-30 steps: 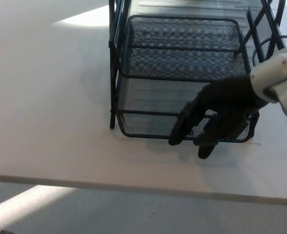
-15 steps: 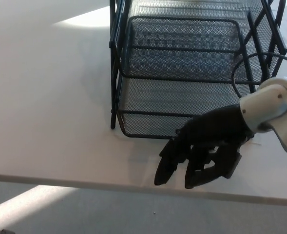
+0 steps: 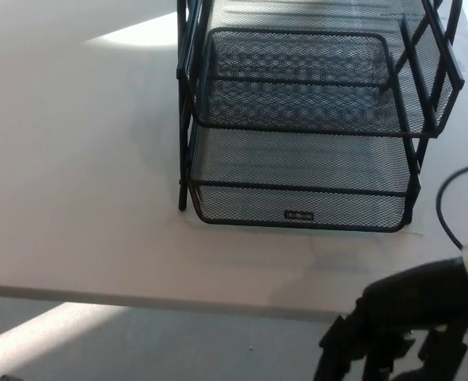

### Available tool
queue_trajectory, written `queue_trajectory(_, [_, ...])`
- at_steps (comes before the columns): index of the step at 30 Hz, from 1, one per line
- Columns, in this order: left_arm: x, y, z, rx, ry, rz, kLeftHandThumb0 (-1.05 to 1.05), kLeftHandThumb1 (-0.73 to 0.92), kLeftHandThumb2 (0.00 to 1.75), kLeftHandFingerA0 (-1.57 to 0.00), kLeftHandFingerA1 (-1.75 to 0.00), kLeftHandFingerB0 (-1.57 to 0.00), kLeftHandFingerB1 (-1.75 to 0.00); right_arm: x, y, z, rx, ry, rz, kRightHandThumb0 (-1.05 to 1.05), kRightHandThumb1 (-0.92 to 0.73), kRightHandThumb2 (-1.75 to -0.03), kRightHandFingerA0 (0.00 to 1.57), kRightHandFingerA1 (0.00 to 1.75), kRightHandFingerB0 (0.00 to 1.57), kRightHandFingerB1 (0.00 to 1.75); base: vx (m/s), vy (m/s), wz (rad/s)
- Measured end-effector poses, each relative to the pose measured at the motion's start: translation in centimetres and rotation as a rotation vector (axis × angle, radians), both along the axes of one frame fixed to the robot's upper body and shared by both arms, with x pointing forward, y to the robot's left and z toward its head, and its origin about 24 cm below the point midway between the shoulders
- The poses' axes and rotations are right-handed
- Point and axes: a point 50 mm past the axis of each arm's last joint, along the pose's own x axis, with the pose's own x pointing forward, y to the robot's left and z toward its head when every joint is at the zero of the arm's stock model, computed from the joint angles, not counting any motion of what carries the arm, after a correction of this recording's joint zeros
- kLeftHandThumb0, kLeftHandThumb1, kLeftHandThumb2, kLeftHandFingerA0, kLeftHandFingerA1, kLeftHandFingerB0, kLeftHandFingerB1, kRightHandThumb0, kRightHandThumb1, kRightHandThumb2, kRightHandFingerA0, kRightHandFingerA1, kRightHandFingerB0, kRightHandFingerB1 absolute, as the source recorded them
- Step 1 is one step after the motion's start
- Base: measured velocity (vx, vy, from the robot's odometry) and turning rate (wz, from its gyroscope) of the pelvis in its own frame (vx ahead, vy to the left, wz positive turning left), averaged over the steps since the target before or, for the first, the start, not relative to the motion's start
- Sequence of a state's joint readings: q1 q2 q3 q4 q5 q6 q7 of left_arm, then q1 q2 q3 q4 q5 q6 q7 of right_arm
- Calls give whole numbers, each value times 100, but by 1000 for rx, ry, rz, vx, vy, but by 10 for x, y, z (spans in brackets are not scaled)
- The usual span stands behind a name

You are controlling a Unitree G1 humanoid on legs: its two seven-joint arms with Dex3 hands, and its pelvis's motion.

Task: A balck drawer is kept on the middle of the table and the robot uses its right hand to push it back away from the robot

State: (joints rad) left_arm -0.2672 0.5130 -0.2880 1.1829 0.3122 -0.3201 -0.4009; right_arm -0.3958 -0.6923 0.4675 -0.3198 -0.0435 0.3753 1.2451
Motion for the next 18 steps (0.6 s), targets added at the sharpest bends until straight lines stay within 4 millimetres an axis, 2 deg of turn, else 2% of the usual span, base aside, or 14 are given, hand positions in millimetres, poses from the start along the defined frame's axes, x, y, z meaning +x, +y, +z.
queue_trajectory(2, [0, 0, 0, 1, 1, 0, -56, 75, 63, -50, -38, -36, -33, -4, -10, -14, 1, 57, -54, -59, -80, -64, 47, 38, 34, 33, 0, 0, 0])
queue_trajectory(3, [0, 0, 0, 1, 1, -1, -57, 75, 63, -47, -37, -34, -33, -6, -15, -20, 3, 81, -80, -57, -75, -64, 47, 39, 34, 34, 0, 0, 0])
queue_trajectory(11, [-2, 1, -1, 9, 8, -5, -56, 75, 63, -51, -38, -36, -33, -26, -60, -73, 25, 222, -336, -55, -79, -64, 48, 37, 36, 33, 0, 0, 0])
queue_trajectory(18, [-2, 1, -1, 12, 5, -5, -55, 75, 63, -50, -38, -36, -33, -38, -77, -98, -41, 191, -426, -53, -81, -64, 50, 40, 35, 34, 0, 0, 0])
